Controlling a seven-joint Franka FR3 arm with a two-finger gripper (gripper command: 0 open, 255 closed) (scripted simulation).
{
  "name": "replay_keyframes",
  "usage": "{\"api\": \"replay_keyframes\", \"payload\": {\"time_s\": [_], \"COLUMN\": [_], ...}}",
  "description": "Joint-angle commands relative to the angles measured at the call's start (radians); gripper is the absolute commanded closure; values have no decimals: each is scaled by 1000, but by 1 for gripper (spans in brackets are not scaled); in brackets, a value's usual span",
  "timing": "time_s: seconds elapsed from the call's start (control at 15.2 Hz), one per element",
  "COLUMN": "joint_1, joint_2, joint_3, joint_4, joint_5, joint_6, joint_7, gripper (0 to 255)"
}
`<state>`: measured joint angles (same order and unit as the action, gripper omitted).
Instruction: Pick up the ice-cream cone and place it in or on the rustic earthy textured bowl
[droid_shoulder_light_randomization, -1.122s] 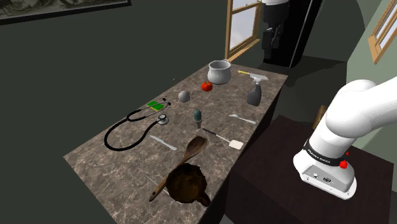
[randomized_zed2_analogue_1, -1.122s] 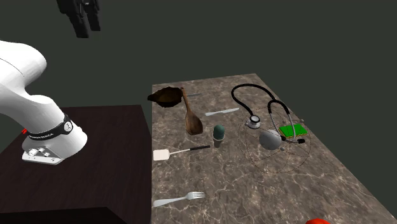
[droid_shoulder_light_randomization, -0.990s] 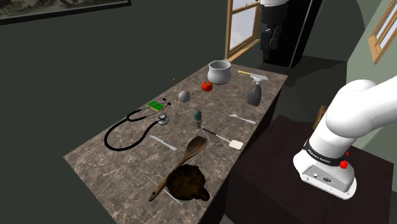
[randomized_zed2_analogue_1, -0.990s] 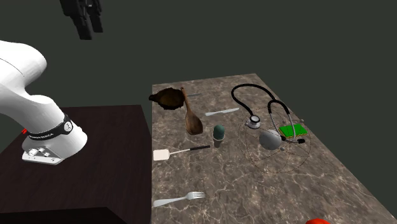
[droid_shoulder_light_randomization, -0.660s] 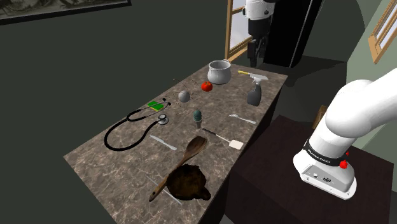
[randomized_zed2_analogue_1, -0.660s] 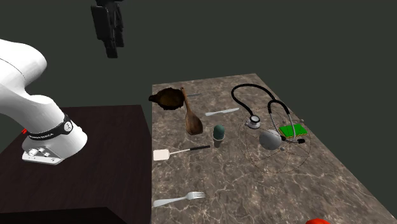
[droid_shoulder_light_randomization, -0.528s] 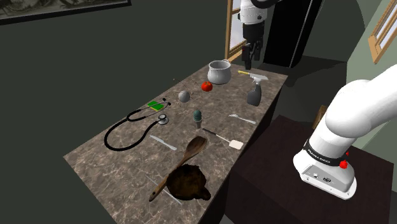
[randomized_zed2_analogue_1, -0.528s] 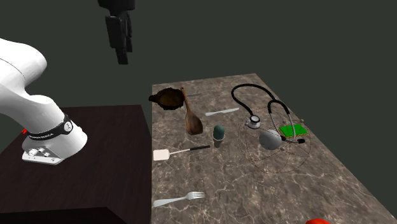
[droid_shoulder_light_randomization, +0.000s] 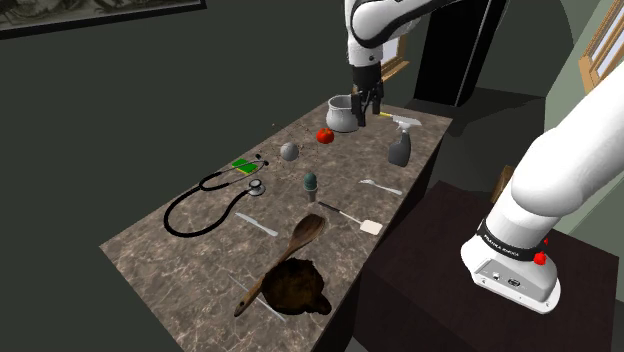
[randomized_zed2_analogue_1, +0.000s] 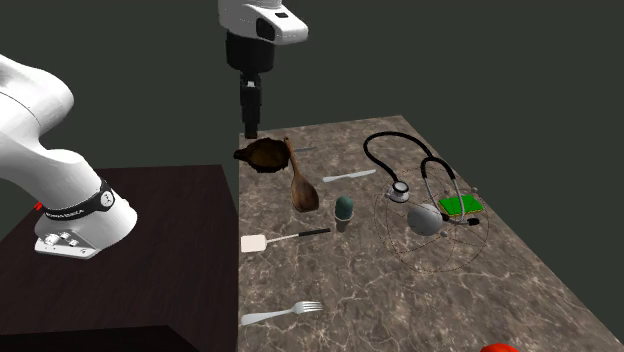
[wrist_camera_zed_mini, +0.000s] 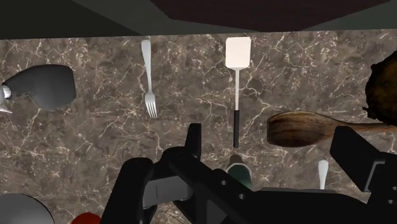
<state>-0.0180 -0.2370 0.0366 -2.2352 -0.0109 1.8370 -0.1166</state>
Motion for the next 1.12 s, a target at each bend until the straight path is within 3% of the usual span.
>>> {"api": "replay_keyframes", "payload": {"time_s": [0.0,0.53,1.06], "joint_1": [0,-2,-8], "joint_2": [79,396,723], "joint_3": [-3,-6,5], "joint_4": [31,211,476], "joint_5": [12,64,114], "joint_6": [37,130,149], "joint_7": [-3,-20,-34], "gripper": [0,0,0]}}
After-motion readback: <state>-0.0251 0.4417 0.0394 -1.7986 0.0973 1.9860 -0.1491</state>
